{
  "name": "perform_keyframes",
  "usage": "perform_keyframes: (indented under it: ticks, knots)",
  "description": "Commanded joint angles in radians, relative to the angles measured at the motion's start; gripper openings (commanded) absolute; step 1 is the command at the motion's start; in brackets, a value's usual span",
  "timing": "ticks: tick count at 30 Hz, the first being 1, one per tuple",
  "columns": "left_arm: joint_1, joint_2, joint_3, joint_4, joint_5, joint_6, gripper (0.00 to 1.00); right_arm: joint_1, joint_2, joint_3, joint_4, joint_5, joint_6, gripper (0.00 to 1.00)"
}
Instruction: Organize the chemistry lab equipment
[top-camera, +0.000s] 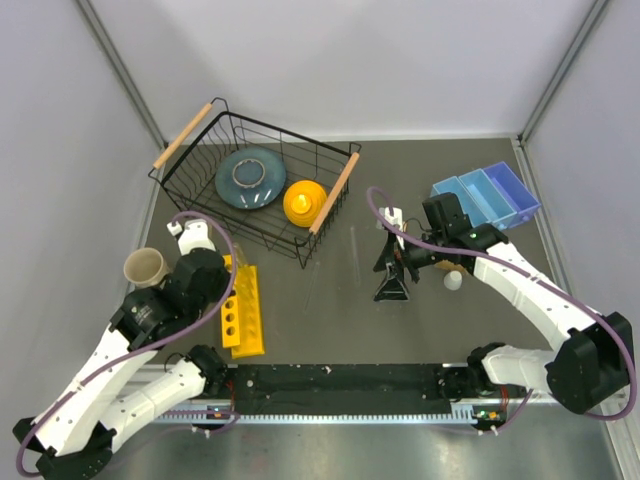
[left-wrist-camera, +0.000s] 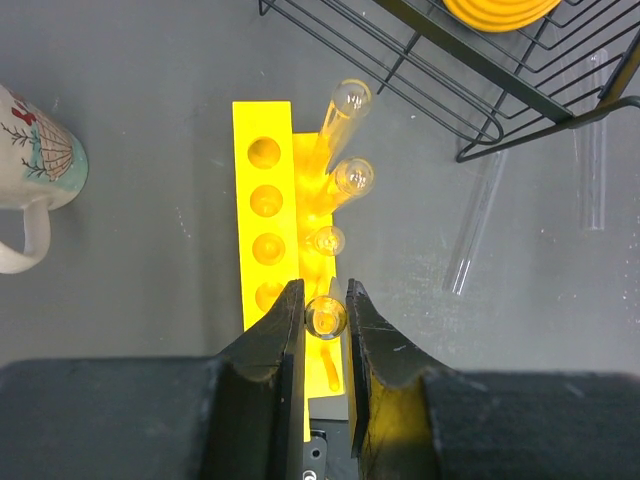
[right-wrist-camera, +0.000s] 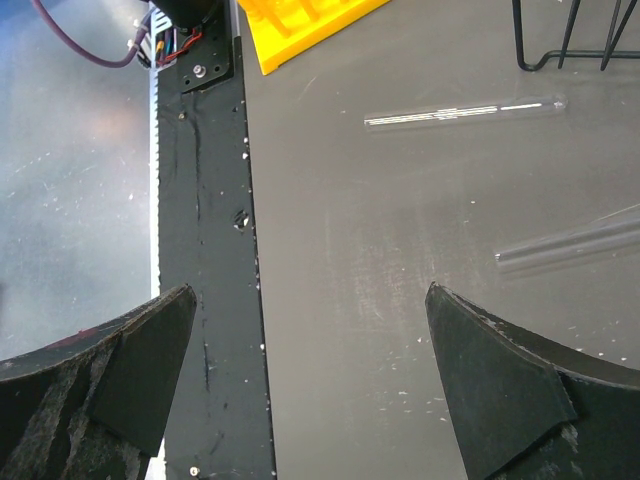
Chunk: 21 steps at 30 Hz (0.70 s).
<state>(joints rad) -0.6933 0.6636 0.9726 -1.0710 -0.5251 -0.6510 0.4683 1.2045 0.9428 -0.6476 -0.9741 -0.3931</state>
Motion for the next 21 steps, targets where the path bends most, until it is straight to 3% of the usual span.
perform_keyframes:
  ticks: [1, 21]
  knots:
    - [0.005, 0.001, 0.041, -0.004, 0.008, 0.013, 0.04, -0.011, -0.026, 0.001, 0.008, -0.037, -0.024, 0.99]
    - [0.003, 0.042, -0.022, 0.04, 0.03, 0.024, 0.05, -0.016, -0.031, -0.006, 0.008, -0.051, -0.026, 0.99]
